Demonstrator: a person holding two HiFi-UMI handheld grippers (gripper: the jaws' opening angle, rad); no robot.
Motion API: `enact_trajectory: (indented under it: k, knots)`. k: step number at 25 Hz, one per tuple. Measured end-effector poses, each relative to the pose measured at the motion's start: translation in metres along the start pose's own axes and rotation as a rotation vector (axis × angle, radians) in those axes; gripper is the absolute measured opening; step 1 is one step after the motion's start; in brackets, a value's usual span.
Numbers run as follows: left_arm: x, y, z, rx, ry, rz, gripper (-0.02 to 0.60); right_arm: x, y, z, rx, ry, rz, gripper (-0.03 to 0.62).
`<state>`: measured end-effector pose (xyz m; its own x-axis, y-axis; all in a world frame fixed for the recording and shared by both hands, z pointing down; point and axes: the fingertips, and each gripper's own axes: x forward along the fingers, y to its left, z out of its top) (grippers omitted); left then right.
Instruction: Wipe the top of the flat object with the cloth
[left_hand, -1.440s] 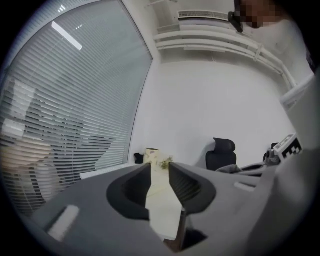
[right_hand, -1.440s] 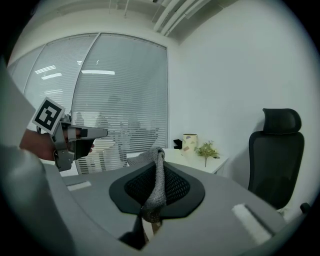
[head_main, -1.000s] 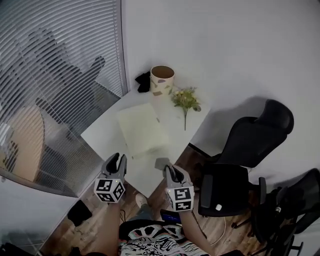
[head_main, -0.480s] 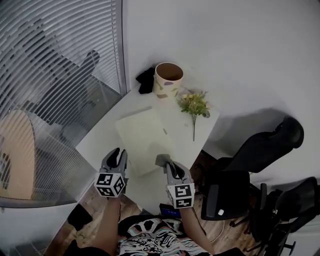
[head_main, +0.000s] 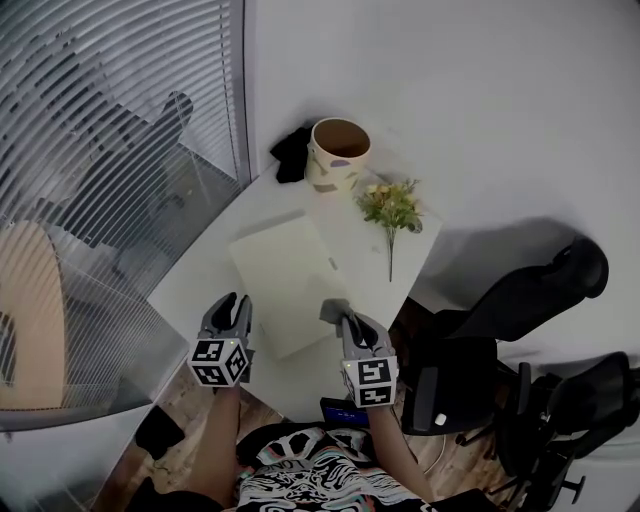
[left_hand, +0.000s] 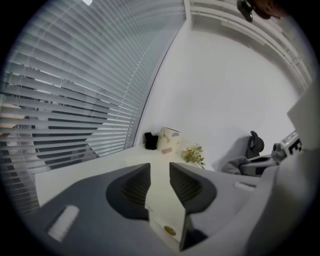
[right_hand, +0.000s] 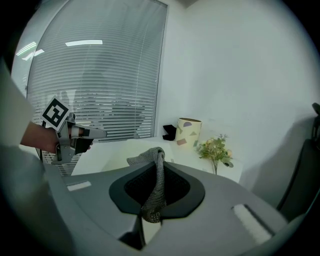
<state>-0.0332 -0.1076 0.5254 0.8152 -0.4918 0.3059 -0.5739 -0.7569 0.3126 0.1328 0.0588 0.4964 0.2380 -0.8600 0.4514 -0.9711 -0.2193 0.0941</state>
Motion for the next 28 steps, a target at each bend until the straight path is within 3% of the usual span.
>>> enact_trajectory:
  k: [12,28]
  knots:
    - [0.025,0.010,-0.033,-0.099,0.077,0.049,0.163,0.047,-0.020,-0.002,-0.055,0.029,0.069,0.021]
    - [0.040,0.009,-0.061,-0.166,0.135,0.066,0.167,0.101,-0.031,-0.007,-0.119,0.073,0.123,0.021]
